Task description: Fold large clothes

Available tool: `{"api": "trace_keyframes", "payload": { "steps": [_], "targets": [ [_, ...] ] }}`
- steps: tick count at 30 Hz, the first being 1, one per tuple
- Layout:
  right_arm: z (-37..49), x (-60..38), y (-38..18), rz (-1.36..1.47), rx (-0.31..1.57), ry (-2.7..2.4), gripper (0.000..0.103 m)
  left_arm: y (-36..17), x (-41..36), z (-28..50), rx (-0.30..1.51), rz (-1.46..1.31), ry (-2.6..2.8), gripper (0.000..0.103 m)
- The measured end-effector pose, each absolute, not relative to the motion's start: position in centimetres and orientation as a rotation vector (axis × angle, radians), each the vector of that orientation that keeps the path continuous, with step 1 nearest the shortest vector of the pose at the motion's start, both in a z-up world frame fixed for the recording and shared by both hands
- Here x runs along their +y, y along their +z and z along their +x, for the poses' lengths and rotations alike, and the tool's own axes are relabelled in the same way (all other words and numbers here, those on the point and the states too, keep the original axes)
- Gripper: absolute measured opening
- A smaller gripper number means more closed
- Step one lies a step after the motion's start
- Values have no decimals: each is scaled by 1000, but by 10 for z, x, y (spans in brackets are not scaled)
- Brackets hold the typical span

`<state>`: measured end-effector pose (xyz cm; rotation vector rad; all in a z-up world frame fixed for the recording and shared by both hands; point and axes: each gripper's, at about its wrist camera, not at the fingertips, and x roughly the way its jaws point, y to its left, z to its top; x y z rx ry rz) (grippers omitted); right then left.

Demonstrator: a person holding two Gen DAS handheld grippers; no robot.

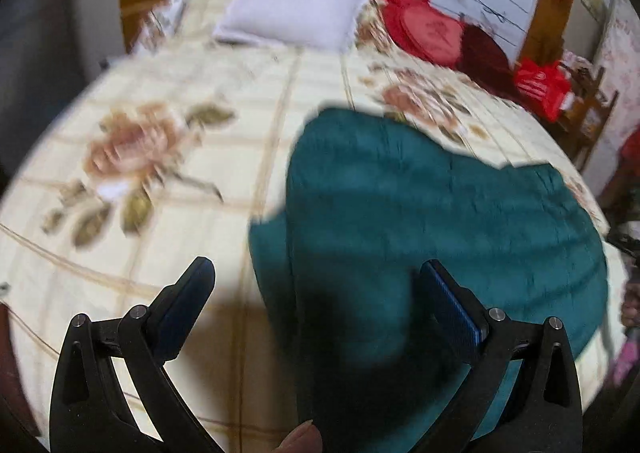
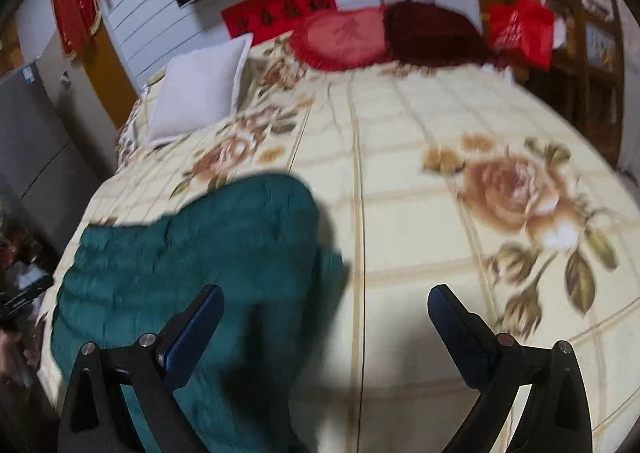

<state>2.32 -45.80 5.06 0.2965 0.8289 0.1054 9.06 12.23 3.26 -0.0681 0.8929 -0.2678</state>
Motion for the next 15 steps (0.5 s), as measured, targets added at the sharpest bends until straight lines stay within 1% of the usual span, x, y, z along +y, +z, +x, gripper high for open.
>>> {"api": "trace_keyframes", "payload": {
  "steps": [4, 7, 10, 13, 15],
  "targets": [
    [34, -455, 30, 429, 882, 216, 101, 26, 124, 82, 897, -88, -298, 103],
    [47, -442, 22, 419, 914, 230, 101, 22, 123, 81, 904, -108, -293, 103],
    [57, -436, 5, 417, 970, 221, 101, 8, 121, 89, 973, -123, -282, 103],
    [58, -442, -6, 514, 979, 259, 102, -2, 130, 96, 1022, -234, -307, 103],
    [57, -443, -6, 511, 962, 281, 103, -8, 135, 101, 1057, -288, -336, 103]
  ]
}}
